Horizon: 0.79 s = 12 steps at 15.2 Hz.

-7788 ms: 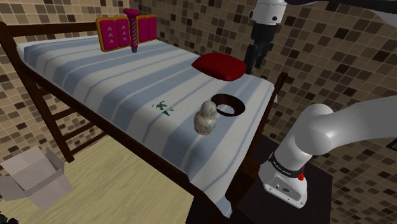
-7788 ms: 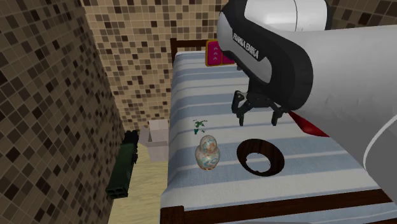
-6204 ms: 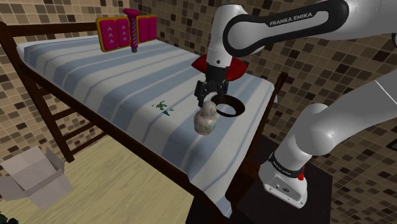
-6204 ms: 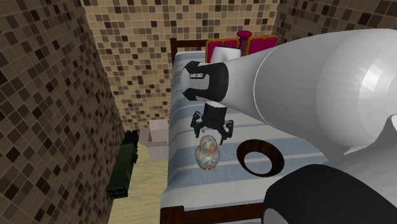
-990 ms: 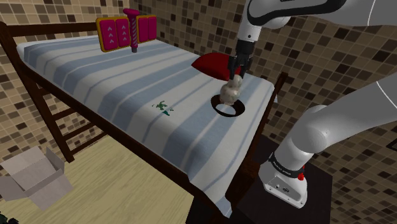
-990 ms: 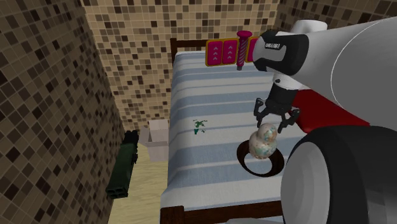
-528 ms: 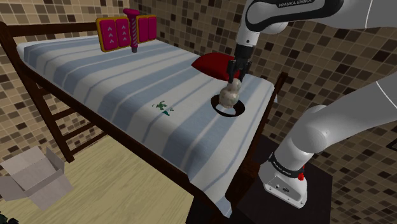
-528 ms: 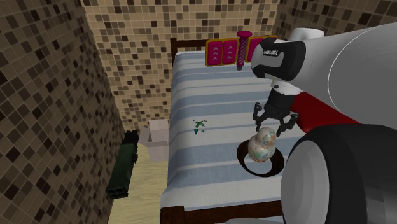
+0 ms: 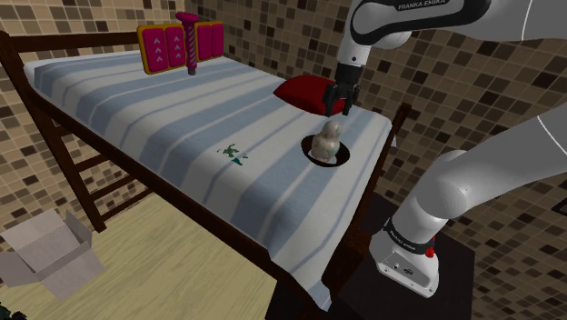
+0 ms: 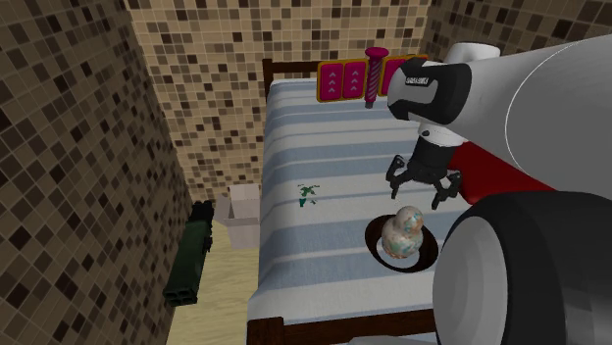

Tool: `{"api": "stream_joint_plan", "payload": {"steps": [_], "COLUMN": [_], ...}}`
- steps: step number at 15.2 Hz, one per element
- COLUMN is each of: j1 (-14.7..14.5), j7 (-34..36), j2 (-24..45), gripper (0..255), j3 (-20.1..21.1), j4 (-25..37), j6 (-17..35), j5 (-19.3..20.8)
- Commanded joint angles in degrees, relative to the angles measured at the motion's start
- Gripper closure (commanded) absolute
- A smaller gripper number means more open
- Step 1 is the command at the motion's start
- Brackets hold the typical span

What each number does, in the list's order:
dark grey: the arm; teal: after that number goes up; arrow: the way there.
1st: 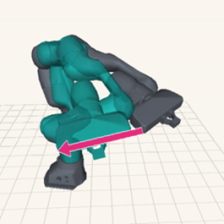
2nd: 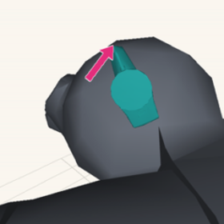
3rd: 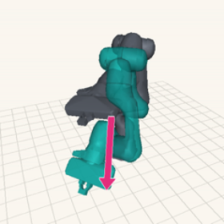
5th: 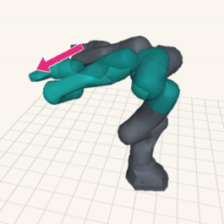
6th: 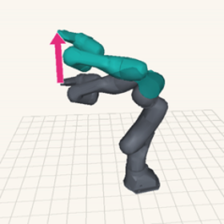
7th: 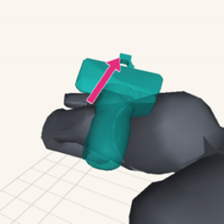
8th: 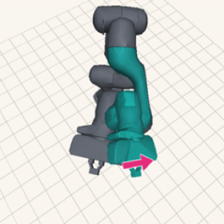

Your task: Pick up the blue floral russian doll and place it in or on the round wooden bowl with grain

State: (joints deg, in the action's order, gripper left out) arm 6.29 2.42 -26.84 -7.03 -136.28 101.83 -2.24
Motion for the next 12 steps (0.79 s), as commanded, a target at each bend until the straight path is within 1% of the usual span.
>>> {"api": "stream_joint_plan", "payload": {"steps": [1,5,12], "j1": [0.0,0.1,0.1], "j7": [0.0,0.0,0.0], "j2": [0.0,0.6,0.6], "gripper": [0,0,0], "j3": [0.0,-0.2,-0.2], "j4": [0.0,7.7,7.7], "j6": [0.0,-7.1,-7.1], "j5": [0.0,0.1,0.1]}}
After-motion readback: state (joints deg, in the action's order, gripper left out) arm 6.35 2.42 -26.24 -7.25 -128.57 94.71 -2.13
